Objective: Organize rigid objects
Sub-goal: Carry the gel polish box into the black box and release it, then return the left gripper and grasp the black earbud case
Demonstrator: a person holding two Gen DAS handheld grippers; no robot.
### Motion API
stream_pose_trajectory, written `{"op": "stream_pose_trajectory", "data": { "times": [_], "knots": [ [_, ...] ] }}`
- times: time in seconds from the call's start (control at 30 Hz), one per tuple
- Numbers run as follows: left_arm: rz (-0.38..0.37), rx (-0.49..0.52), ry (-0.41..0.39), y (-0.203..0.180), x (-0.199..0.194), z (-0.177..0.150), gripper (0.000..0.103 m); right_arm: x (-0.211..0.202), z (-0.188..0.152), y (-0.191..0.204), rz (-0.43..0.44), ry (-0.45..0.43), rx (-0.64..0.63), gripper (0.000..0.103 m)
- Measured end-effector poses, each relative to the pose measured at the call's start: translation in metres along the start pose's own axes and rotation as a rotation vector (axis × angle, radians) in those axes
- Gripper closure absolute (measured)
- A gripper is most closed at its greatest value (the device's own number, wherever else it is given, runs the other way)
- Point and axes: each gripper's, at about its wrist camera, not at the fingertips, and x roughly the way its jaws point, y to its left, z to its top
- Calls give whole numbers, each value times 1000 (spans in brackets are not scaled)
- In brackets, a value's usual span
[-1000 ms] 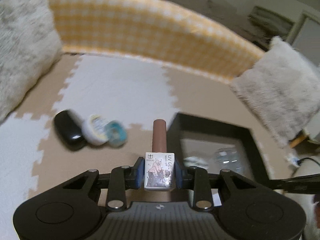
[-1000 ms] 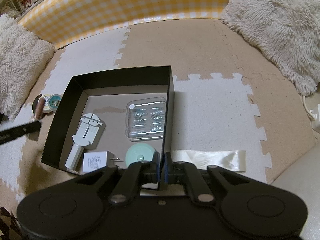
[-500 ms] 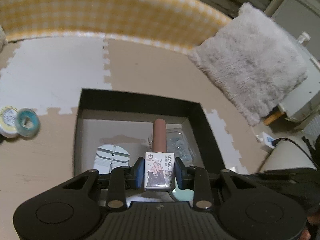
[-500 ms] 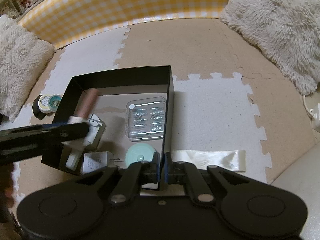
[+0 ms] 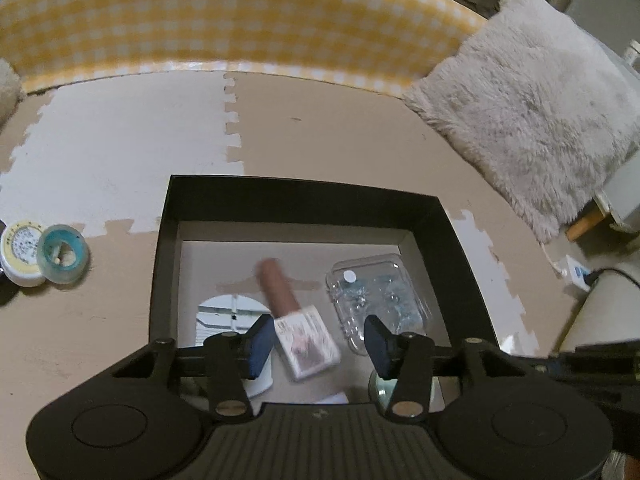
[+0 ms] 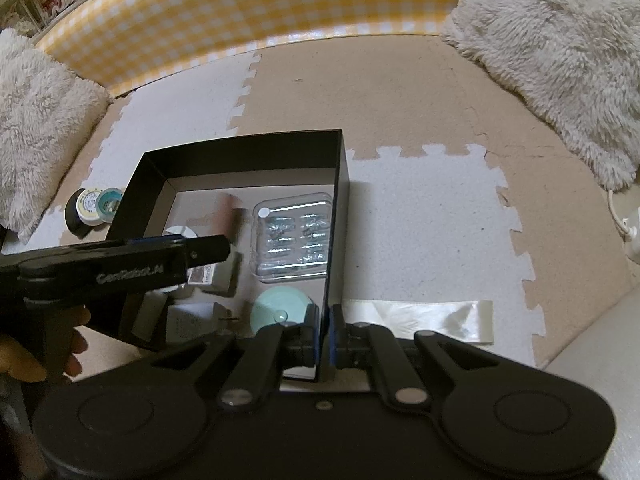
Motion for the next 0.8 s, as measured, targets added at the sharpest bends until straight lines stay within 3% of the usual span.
{"op": "stream_pose_trajectory", "data": {
  "times": [0.53, 0.8],
  "knots": [
    [-19, 137, 29, -16, -43, -21, 9, 0, 0, 0, -3, 0, -2, 97],
    [-26, 188, 15, -19, -66, -24, 1, 1, 0, 0, -6, 0, -5, 97]
  ]
}}
